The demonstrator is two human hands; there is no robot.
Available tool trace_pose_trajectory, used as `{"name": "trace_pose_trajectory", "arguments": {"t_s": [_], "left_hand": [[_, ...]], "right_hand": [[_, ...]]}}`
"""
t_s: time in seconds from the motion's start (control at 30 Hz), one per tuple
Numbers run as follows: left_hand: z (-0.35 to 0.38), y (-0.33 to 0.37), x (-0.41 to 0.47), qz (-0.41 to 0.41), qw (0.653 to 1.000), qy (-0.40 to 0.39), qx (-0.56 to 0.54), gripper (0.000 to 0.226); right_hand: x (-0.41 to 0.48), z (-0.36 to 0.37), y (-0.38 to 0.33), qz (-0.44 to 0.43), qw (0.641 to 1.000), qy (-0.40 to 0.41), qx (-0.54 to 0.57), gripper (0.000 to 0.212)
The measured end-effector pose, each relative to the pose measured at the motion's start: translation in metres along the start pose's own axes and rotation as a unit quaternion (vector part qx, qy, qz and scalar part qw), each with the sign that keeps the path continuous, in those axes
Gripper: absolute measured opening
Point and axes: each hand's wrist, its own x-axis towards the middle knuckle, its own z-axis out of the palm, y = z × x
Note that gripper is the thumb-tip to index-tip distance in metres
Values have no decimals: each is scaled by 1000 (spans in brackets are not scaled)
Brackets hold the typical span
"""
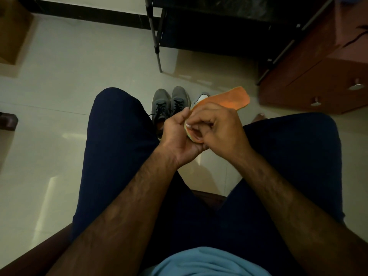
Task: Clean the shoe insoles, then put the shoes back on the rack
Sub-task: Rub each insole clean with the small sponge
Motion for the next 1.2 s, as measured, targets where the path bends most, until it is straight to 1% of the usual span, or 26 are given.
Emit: {"name": "trace_pose_trajectory", "arguments": {"t_s": [0.03,0.13,0.17,0.2,0.3,0.33,0.4,0.47,0.5,0.57,0.63,0.67,0.7,0.77,0.8,0.87,0.93,0.97,1.0,1.07,1.1,1.13,1.2], "left_hand": [[0,1,0,7,1000,-1,6,50],[4,-2,3,34,999,7,32,39],[5,-3,3,38,999,12,26,39],[5,-3,2,40,999,15,19,40],[7,1,-3,50,999,15,-14,38],[7,1,-4,50,998,15,-24,39],[7,-1,-2,50,998,13,-30,46],[9,-2,-3,60,997,19,-44,46],[9,-3,-4,63,996,20,-52,44],[11,-1,-8,66,995,21,-68,39],[12,0,-9,65,994,29,-80,33],[12,1,-10,66,994,32,-84,33],[13,1,-9,69,993,33,-88,37],[14,0,-7,73,991,25,-105,44],[13,-1,-7,76,991,24,-110,47],[11,-1,-7,82,990,31,-106,53],[10,0,-6,85,991,40,-98,54],[10,1,-6,87,991,45,-95,54],[13,1,-7,91,990,46,-94,52],[15,1,-6,100,988,47,-104,49],[15,1,-6,105,987,49,-110,48],[15,2,-7,111,987,48,-110,47],[13,3,-9,118,986,45,-107,48]], "right_hand": [[0,-2,1,5,1000,0,10,20],[10,-8,19,91,994,53,-10,17],[11,-9,22,104,993,56,-20,17],[10,-7,21,93,994,44,-26,17],[0,-2,7,6,1000,-18,-2,20],[-2,-3,5,-6,1000,-25,-1,20],[3,-6,14,16,1000,8,-20,16],[8,-9,22,53,997,49,-35,14],[8,-9,20,49,997,44,-45,14],[2,-2,7,6,998,-3,-55,18],[-6,1,-5,-28,998,-46,-28,18],[-6,0,-4,-28,998,-46,-21,17],[-2,-2,3,-10,999,-25,-23,16],[6,-7,19,53,997,26,-40,12],[7,-8,22,66,996,29,-47,12],[0,-2,13,26,998,8,-55,15],[-13,2,-1,-24,998,-34,-46,21],[-15,0,0,-31,998,-39,-46,22],[-12,-3,7,-19,998,-25,-52,22],[-2,-9,26,37,997,23,-71,19],[0,-9,30,50,996,29,-72,19],[-1,-6,27,42,996,23,-75,19],[-12,5,10,-10,996,-14,-88,23]]}}
